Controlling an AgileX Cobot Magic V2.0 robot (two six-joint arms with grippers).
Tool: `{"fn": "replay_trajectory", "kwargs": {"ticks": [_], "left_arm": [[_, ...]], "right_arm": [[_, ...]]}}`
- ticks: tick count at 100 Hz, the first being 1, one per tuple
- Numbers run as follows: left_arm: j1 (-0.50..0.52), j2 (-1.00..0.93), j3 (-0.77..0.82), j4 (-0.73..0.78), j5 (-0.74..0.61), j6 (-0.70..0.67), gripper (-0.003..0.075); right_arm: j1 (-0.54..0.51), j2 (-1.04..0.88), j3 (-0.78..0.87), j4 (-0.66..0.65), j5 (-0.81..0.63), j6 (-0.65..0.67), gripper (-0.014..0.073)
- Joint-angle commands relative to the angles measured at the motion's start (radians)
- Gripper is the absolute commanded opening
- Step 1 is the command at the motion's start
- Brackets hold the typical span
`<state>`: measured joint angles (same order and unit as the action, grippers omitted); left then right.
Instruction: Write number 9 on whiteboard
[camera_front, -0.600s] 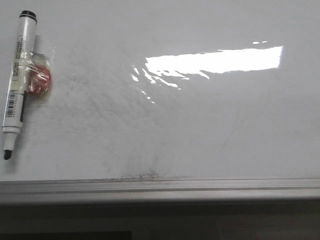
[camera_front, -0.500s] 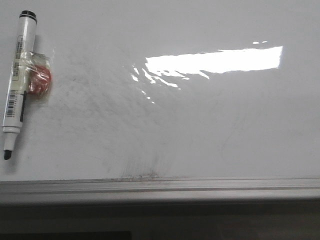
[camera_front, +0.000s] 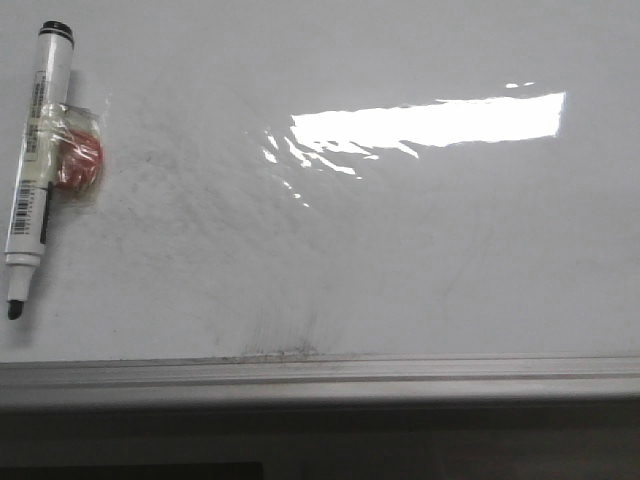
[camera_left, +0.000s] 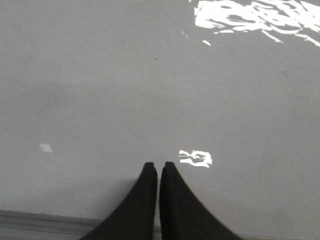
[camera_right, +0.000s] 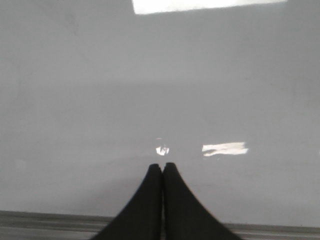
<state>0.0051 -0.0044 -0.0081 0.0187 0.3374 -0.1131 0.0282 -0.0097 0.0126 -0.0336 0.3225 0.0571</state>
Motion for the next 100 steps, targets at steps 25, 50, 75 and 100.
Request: {"fn": "replay_trajectory", "kwargs": {"ticks": [25,50,75,100], "left_arm": [[-0.004,-0.027,0.041,0.066,-0.048,-0.010,-0.0020],[-0.004,-0.027,0.041,0.073,-0.073,-0.010,-0.0020],[-0.004,-0.027,0.041,0.085,-0.172,-0.010,-0.0020],[-0.004,-0.027,0.041,0.139,-0.213,-0.008,-0.0020]], "right_arm": [[-0.005,-0.022,0.010,-0.010,-0.015,-0.006,-0.0063],[-0.005,-0.022,0.010,-0.010,-0.020,-0.006,-0.0064],[-0.005,-0.022,0.010,-0.010,-0.144,-0.006,-0.0063],[-0.005,-0.022,0.010,-0.016,-0.176,-0.006,-0.0063]]}}
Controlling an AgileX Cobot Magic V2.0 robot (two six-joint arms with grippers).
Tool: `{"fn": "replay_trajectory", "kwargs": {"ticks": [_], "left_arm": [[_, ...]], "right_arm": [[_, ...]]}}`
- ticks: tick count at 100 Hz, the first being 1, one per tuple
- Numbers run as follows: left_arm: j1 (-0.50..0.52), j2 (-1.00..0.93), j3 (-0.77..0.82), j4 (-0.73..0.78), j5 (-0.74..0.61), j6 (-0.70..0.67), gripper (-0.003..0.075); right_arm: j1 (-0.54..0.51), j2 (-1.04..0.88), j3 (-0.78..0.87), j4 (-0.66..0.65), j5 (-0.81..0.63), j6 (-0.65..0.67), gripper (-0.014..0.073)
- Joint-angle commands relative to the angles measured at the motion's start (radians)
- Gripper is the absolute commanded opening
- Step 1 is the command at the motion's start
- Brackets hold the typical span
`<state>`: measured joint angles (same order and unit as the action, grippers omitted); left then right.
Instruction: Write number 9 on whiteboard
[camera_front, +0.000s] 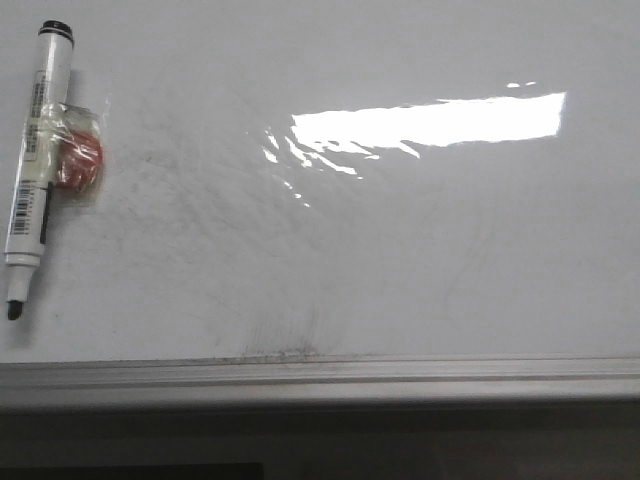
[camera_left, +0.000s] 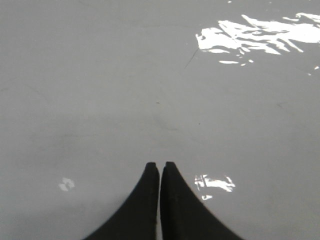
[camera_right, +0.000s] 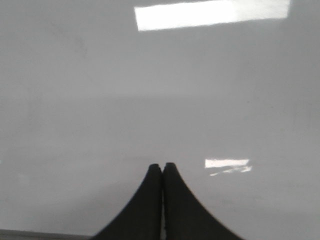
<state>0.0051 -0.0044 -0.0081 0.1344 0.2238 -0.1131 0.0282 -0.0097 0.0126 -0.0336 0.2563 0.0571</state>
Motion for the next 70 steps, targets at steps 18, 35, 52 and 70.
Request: {"fn": "replay_trajectory", "kwargs": {"ticks": [18,35,52,70], "left_arm": [[-0.004,-0.027,0.041,0.012,-0.155,-0.010,-0.0020],[-0.004,-0.027,0.041,-0.007,-0.192,-0.010,-0.0020],[-0.004,-0.003,0.027,-0.073,-0.176,-0.010,-0.0021],[-0.005,0.121,-0.099,-0.062,-0.165,-0.010,-0.0021]], "right_arm": [[-0.005,-0.022,0.010,-0.016,-0.196,-0.006,-0.0063],[-0.005,-0.022,0.010,-0.016,-0.200,-0.006,-0.0063],[-0.005,-0.010,-0.015,-0.001,-0.161,-0.006,-0.0063],[-0.005,0.097,-0.099,0.077,-0.077,-0.006,-0.0063]]}}
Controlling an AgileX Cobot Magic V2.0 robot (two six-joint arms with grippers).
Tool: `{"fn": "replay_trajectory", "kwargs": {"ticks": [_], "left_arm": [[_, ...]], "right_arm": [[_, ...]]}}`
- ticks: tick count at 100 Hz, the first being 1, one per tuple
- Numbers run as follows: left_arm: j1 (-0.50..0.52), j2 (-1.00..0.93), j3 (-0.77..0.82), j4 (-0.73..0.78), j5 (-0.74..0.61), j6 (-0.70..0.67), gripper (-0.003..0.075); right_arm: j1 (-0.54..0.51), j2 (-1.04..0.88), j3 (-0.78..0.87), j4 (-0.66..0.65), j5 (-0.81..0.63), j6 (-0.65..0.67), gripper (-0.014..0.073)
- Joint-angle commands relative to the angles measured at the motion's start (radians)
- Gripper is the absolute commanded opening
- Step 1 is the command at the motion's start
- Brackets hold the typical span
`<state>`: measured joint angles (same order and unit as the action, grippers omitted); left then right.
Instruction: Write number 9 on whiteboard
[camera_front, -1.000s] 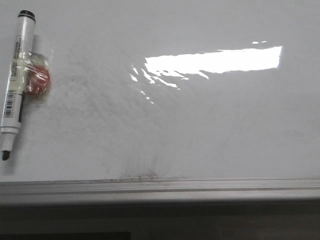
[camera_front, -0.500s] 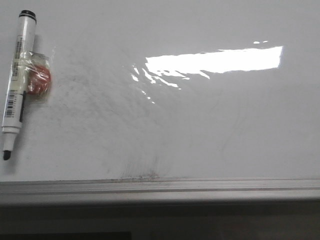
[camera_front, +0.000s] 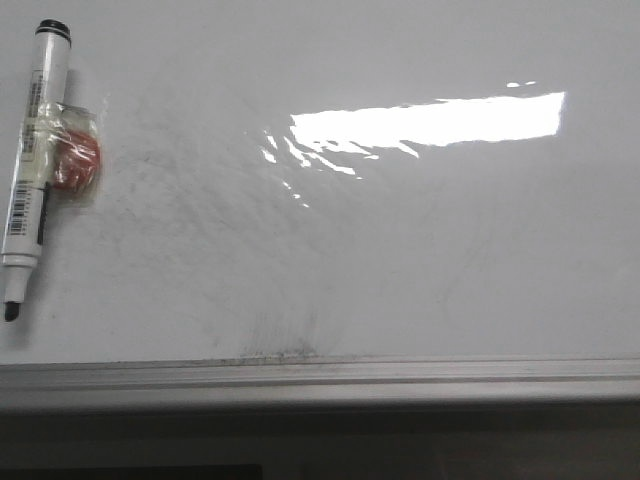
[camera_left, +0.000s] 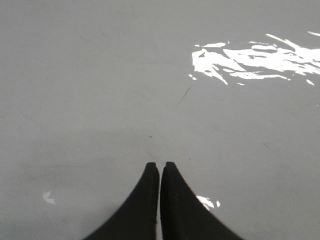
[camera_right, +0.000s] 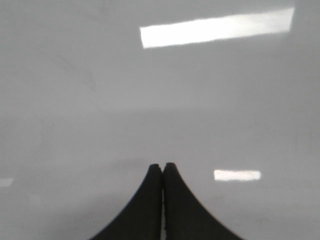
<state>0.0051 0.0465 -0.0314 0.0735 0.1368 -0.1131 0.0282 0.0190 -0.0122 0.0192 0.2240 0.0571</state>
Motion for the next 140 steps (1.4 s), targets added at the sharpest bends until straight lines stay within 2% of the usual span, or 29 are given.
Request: {"fn": "replay_trajectory", "kwargs": {"ticks": [1,19,30,36,38,44,45,52,56,68,75,81,88,93,101,117,140], "left_arm": [[-0.005,0.084,-0.088,-0.001,-0.078,-0.010,-0.0021],[-0.005,0.249,-0.207,-0.003,-0.085,-0.010,-0.0020],[-0.005,0.320,-0.223,-0.003,-0.165,-0.010,0.0006],[-0.005,0.355,-0.223,-0.005,-0.254,-0.010,0.0092],[-0.005,0.371,-0.223,-0.005,-0.293,-0.010,0.0146],[-0.005,0.402,-0.223,-0.005,-0.350,-0.010,0.0244],[-0.005,0.410,-0.223,-0.007,-0.374,-0.010,0.0280],[-0.006,0.453,-0.223,-0.012,-0.451,-0.019,0.0360],[-0.006,0.477,-0.223,-0.005,-0.478,-0.019,0.0376],[-0.053,0.516,-0.225,0.125,-0.512,-0.104,0.0379],[-0.125,0.530,-0.225,0.275,-0.518,-0.276,0.0379],[-0.209,0.548,-0.225,0.408,-0.532,-0.476,0.0378],[-0.309,0.570,-0.225,0.469,-0.541,-0.617,0.0377],[-0.379,0.585,-0.225,0.469,-0.537,-0.665,0.0377],[-0.487,0.613,-0.225,0.457,-0.518,-0.673,0.0377],[-0.632,0.666,-0.225,0.412,-0.487,-0.673,0.0377],[-0.690,0.742,-0.225,0.395,-0.443,-0.673,0.0377]], "right_arm": [[-0.005,0.074,-0.083,0.024,-0.040,-0.006,-0.0063],[-0.005,0.209,-0.175,0.027,-0.024,-0.006,-0.0064],[-0.005,0.253,-0.180,0.027,-0.045,-0.006,-0.0064],[-0.005,0.266,-0.180,0.027,-0.057,-0.006,-0.0064],[-0.005,0.268,-0.180,0.027,-0.061,-0.006,-0.0063],[-0.005,0.274,-0.180,0.027,-0.064,-0.006,-0.0063],[-0.005,0.275,-0.180,0.027,-0.064,-0.006,-0.0063],[-0.005,0.275,-0.180,0.027,-0.066,-0.006,-0.0063],[-0.005,0.275,-0.178,0.027,-0.066,-0.006,-0.0063],[-0.005,0.275,-0.177,0.027,-0.066,-0.006,-0.0064],[-0.005,0.275,-0.177,0.027,-0.066,-0.006,-0.0063],[-0.005,0.275,-0.177,0.027,-0.066,-0.006,-0.0063],[-0.005,0.275,-0.177,0.027,-0.066,-0.006,-0.0063],[-0.005,0.275,-0.177,0.027,-0.066,-0.006,-0.0063],[-0.005,0.275,-0.177,0.027,-0.066,-0.006,-0.0063],[-0.005,0.275,-0.177,0.027,-0.066,-0.006,-0.0063],[-0.005,0.275,-0.177,0.027,-0.064,-0.006,-0.0064]]}}
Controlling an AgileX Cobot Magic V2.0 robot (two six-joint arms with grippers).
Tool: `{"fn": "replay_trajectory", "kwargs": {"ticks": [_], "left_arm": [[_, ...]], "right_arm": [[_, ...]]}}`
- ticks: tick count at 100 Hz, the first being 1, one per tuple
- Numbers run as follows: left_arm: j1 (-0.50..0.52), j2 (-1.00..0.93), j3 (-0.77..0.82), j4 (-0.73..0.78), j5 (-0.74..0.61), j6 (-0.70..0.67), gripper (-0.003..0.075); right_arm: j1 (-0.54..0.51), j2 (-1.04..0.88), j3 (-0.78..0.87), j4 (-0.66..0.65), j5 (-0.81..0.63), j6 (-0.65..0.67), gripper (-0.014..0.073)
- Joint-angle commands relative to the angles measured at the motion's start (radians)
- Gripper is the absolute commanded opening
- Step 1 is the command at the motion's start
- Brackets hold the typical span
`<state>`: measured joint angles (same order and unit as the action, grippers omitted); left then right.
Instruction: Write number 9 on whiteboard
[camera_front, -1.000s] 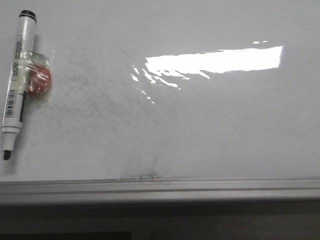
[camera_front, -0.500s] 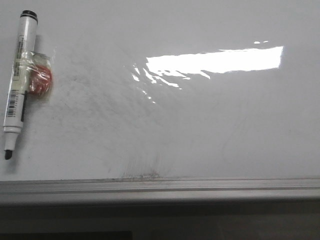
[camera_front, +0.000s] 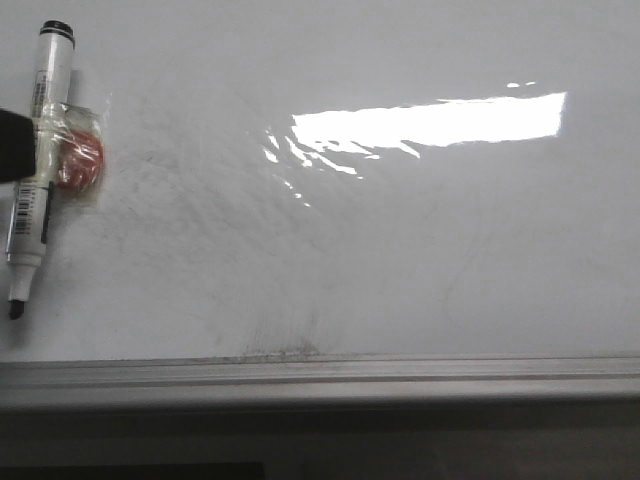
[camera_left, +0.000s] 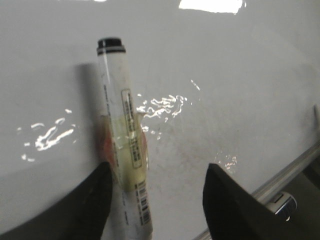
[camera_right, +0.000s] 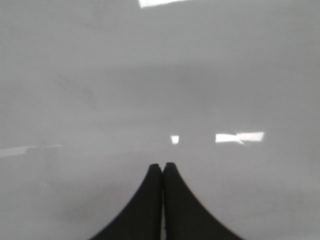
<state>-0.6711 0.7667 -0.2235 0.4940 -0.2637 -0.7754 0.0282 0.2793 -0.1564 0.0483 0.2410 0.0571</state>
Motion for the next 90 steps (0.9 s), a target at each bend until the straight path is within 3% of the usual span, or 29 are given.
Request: {"fn": "replay_trajectory", "kwargs": {"ticks": [1,23,32,40,54,63,75,90], "left_arm": [[-0.014,0.027,-0.033,-0.026,-0.042,-0.010,0.0377],[-0.014,0.091,-0.033,-0.026,-0.040,-0.010,0.0373],[-0.014,0.122,-0.033,-0.026,-0.040,-0.010,0.0338],[-0.014,0.152,-0.033,-0.038,-0.035,-0.010,0.0241],[-0.014,0.193,-0.033,-0.060,-0.035,-0.010,-0.0020],[-0.014,0.201,-0.033,-0.060,-0.038,-0.008,-0.0020],[-0.014,0.201,-0.033,-0.053,-0.056,-0.008,-0.0020],[-0.014,0.201,-0.033,0.086,-0.165,-0.008,-0.0020]], "right_arm": [[-0.005,0.015,-0.032,-0.002,-0.081,-0.006,-0.0064],[-0.005,0.015,-0.032,-0.002,-0.079,-0.006,-0.0063],[-0.005,0.015,-0.032,-0.002,-0.079,-0.006,-0.0063],[-0.005,0.015,-0.032,0.005,-0.079,-0.006,-0.0064],[0.003,0.015,-0.032,0.026,-0.067,-0.004,-0.0063],[0.048,0.015,-0.039,0.026,-0.051,-0.004,-0.0063],[0.148,0.026,-0.110,0.026,0.075,-0.008,-0.0063],[0.309,0.097,-0.215,0.046,0.182,-0.080,-0.0060]]}}
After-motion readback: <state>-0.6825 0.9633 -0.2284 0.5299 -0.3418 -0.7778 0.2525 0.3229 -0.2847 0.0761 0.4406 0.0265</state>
